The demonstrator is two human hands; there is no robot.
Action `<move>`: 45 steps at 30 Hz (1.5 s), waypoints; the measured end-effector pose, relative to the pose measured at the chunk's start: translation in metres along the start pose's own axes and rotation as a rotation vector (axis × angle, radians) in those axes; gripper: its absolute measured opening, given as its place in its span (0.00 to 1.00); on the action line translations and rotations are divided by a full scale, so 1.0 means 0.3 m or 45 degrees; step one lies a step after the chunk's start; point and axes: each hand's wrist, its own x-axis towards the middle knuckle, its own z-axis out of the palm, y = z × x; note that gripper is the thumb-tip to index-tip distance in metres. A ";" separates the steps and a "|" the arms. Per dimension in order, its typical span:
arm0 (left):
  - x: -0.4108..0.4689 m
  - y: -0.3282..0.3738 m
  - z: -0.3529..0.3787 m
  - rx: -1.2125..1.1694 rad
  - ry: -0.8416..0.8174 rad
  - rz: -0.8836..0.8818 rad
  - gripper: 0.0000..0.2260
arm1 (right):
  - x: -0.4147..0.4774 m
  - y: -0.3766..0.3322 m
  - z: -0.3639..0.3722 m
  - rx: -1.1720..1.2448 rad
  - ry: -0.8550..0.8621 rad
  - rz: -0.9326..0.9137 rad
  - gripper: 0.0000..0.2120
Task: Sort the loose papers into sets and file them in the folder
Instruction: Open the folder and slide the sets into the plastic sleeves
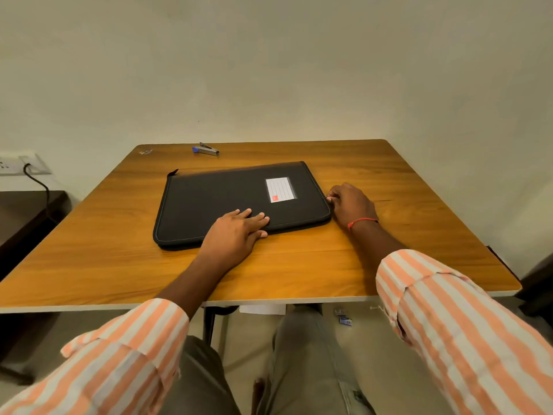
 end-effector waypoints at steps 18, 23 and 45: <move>0.009 -0.018 0.015 -0.116 0.011 -0.047 0.18 | 0.332 -0.036 0.122 -0.120 -0.024 -0.122 0.11; 0.000 -0.023 0.025 -0.173 0.062 -0.035 0.17 | 0.400 -0.042 0.145 -0.150 -0.012 -0.143 0.11; 0.111 -0.218 -0.106 -0.131 -0.241 -0.075 0.31 | 0.339 -0.143 0.011 0.062 -0.174 0.142 0.16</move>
